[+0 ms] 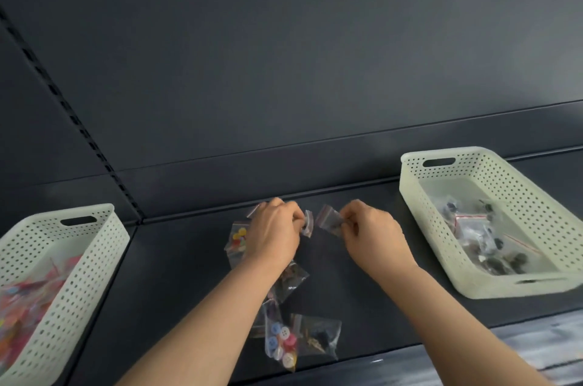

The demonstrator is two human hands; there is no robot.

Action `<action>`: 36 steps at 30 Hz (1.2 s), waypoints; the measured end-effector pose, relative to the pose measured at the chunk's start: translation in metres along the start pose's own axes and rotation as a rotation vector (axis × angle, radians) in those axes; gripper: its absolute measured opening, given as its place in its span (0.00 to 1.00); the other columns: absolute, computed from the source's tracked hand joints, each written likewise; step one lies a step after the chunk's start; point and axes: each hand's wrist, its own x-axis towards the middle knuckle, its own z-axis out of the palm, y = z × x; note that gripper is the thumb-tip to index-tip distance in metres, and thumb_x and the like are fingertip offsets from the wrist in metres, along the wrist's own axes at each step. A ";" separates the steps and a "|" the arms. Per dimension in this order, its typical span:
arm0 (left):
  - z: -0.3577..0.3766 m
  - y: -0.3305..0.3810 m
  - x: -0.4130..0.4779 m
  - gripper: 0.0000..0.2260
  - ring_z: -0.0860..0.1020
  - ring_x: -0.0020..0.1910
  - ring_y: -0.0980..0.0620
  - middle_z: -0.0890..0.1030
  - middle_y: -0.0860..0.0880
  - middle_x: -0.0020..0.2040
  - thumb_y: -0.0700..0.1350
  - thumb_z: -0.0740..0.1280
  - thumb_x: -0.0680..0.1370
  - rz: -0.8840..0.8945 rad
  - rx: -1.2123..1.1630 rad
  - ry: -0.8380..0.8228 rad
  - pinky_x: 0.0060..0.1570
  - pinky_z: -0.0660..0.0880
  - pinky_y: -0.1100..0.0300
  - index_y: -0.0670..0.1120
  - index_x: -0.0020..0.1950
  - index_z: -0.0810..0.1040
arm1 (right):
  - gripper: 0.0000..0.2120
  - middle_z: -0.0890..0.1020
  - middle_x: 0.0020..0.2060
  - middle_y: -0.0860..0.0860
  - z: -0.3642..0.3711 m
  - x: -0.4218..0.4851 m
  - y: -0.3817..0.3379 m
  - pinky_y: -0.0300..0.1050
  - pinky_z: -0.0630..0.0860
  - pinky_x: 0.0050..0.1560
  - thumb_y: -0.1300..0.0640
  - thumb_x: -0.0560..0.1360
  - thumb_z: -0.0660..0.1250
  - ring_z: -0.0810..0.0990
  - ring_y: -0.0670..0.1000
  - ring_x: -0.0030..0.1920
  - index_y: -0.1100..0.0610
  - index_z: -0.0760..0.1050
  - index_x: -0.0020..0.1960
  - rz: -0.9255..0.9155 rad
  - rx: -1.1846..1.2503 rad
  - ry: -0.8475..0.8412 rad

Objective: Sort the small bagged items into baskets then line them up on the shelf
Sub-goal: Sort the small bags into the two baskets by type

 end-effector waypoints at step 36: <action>-0.011 -0.009 0.010 0.12 0.75 0.58 0.49 0.80 0.52 0.58 0.42 0.61 0.81 -0.164 0.024 -0.018 0.48 0.74 0.55 0.54 0.59 0.78 | 0.13 0.80 0.52 0.47 -0.009 0.010 0.012 0.44 0.68 0.46 0.56 0.78 0.59 0.76 0.52 0.56 0.46 0.77 0.59 -0.161 -0.192 -0.025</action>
